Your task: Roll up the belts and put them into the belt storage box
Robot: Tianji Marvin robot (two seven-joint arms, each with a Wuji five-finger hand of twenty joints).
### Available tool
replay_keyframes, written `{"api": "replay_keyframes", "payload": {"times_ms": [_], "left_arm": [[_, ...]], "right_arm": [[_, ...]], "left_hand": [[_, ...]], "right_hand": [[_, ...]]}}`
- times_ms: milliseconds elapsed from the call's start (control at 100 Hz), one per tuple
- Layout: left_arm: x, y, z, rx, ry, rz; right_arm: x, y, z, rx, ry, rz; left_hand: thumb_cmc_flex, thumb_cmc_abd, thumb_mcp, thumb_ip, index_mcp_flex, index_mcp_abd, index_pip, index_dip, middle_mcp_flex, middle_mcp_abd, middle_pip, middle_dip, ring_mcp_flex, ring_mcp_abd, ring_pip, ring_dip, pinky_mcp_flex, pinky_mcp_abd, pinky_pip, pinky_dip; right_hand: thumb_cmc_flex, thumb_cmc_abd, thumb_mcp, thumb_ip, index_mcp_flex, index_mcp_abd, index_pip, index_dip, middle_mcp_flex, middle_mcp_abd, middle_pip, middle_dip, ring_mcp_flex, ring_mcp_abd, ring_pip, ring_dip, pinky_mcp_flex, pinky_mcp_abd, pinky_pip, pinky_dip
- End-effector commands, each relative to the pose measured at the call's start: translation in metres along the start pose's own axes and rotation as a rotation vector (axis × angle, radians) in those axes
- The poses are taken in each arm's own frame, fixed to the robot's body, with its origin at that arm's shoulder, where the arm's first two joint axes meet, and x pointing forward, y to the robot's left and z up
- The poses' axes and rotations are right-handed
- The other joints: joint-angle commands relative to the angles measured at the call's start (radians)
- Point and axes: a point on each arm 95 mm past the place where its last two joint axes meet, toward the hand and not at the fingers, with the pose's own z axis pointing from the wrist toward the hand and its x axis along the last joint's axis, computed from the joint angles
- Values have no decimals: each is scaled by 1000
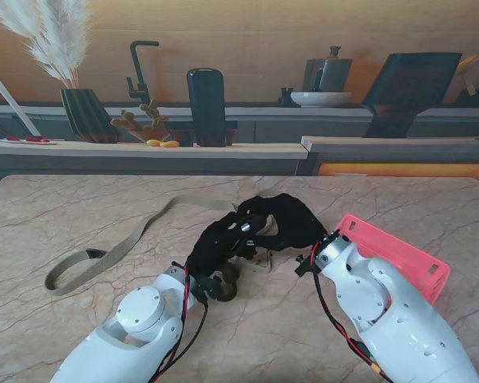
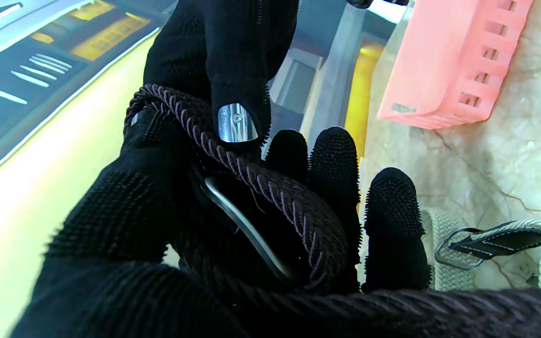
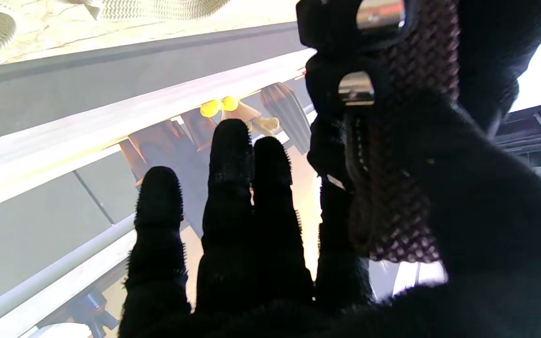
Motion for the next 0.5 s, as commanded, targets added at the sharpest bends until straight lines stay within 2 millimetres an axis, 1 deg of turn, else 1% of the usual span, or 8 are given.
{"api": "replay_keyframes", "payload": {"times_ms": [0, 70, 110, 170, 270, 340, 400, 490], "left_arm": [[0, 7, -2, -20, -4, -5], [-1, 7, -1, -25, -16, 11], [-2, 7, -1, -29, -24, 20], [-3, 6, -1, -35, -36, 30], [-3, 5, -1, -60, -54, 42], [-3, 4, -1, -70, -61, 47], [-4, 5, 0, -69, -64, 43], [-4, 5, 0, -59, -73, 32]], "right_arm": [[-1, -3, -2, -16, -7, 7], [-1, -3, -1, -20, -2, 5], [-1, -2, -1, -20, 7, 0], [-1, 0, 1, -11, 24, -10], [0, 2, 4, 19, 57, -25], [1, 3, 6, 43, 79, -32], [2, 1, 8, 58, 93, -35], [3, -2, 11, 54, 107, -36]], "left_hand": [[125, 66, 155, 50, 24, -69, 75, 24, 63, -72, 88, 14, 38, -32, 23, 16, 8, -27, 31, 17], [130, 61, 156, 48, 30, -19, 69, 19, 68, -68, 88, 19, 41, -30, 26, 17, 9, -24, 32, 16], [129, 57, 159, 48, 33, 1, 66, 13, 71, -65, 88, 19, 44, -30, 28, 17, 12, -22, 35, 16], [117, 40, 185, 42, 42, 32, 73, -10, 82, -57, 96, 13, 53, -23, 38, 17, 18, -18, 46, 16], [110, 32, 185, 37, 53, 55, 70, -29, 90, -46, 99, 7, 65, -20, 46, 17, 27, -17, 55, 17], [110, 32, 183, 36, 56, 60, 70, -37, 92, -46, 101, 3, 68, -20, 49, 17, 29, -16, 58, 17], [108, 33, 177, 33, 56, 62, 69, -44, 93, -47, 104, -1, 71, -20, 50, 15, 32, -15, 61, 17], [97, 40, 125, 33, 47, 64, 61, -70, 73, -49, 118, -22, 55, -15, 48, 8, 15, -16, 59, 10]], "right_hand": [[31, 69, 47, 45, 51, -3, 28, 19, 35, -15, 17, -3, 46, -15, -2, -10, 15, 10, 0, 5], [58, 91, 35, 22, 87, -28, 49, 20, 75, -26, 15, -13, 71, -19, 3, -6, 22, 12, 6, 3], [88, 96, 8, -29, 91, -60, 114, -49, 98, -34, 14, -17, 81, -23, 1, 0, 25, 13, 11, -3], [123, 96, -24, -57, 103, -109, 205, -107, 132, -52, 11, -18, 93, -29, 2, 4, 26, 15, 13, -7], [154, 90, -56, -65, 125, -195, 318, -161, 191, -74, -2, 11, 98, -39, -3, 7, 27, 16, 13, -9], [172, 96, -53, -67, 213, -247, 366, -163, 266, -87, 14, 22, 107, -44, 3, 10, 28, 19, 15, -9], [180, 95, -45, -69, 296, -272, 406, -181, 337, -93, 35, 28, 125, -47, 22, 19, 30, 22, 17, -8], [165, 68, -2, -81, 336, -281, 442, -223, 373, -88, 46, 10, 139, -48, 41, 26, 37, 25, 22, -8]]}}
